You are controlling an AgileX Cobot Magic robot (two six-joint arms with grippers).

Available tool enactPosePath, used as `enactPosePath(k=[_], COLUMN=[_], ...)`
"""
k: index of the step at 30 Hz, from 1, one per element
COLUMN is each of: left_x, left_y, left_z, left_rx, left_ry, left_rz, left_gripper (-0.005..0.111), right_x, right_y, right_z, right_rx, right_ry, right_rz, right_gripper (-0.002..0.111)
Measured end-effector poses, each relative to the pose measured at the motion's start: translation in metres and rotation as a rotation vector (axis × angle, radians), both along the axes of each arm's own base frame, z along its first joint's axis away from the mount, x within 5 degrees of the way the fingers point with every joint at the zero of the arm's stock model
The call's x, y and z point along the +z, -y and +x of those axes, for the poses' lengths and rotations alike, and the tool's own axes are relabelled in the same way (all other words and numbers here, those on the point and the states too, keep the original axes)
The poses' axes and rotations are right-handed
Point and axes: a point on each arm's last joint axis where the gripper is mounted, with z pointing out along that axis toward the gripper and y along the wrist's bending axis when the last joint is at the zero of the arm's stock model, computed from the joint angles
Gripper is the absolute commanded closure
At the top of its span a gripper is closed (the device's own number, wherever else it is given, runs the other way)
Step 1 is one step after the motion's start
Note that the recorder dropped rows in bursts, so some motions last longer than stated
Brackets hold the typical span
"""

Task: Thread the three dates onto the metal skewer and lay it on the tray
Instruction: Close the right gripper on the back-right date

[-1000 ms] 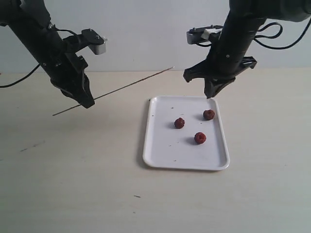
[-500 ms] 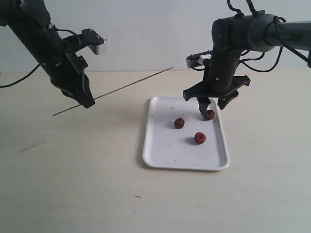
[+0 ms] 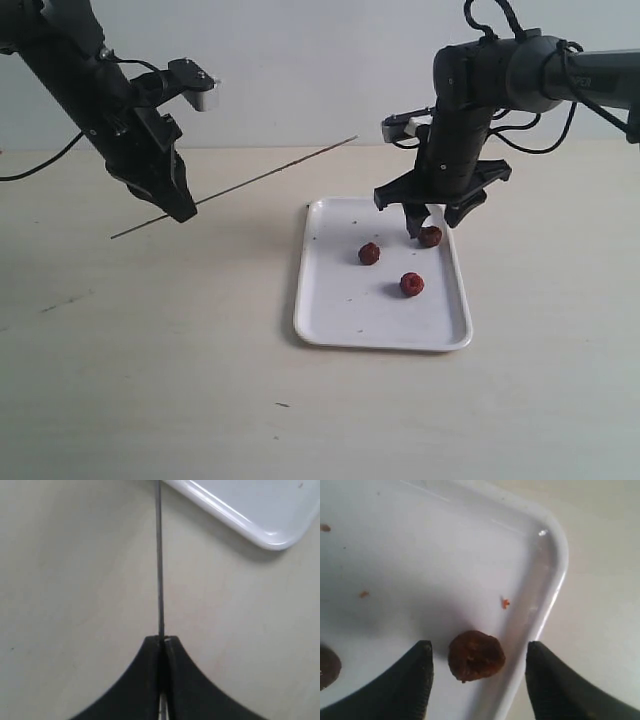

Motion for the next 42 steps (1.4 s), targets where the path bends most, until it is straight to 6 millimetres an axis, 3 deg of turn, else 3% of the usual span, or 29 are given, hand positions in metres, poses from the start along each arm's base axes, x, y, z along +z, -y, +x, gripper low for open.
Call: enactPosePath(k=[4,16,21,28,37,42], left_x=[0.0,0.0,0.0,0.0,0.0,0.0], left_y=[0.0,0.0,0.0,0.0,0.0,0.0], left_z=[0.0,0.0,0.0,0.0,0.0,0.0], left_rx=[0.0,0.0,0.001,0.001,0.001,-0.014], left_ry=[0.0,0.0,-0.001,-0.001,-0.001,0.004], left_rz=[0.0,0.0,-0.002,-0.002,-0.002,0.0], left_gripper=[0.107,0.107,0.107,0.107,0.107,0.107], right_x=[-0.013,-0.021,-0.022,-0.022,-0.02,-0.003], right_y=[0.0,-0.007,-0.007,-0.007,-0.007,-0.003], right_z=[0.001,0.003,0.002,0.001,0.002,0.006], right_rx=[0.0,-0.018,-0.016,-0.017,-0.014,0.033], right_ry=[-0.018,-0.021,-0.033,-0.044,-0.04,-0.06], right_rz=[-0.001,0.072,0.07,0.07,0.064,0.033], right_gripper=[0.053,0.059,0.065,0.084,0.084,0.084])
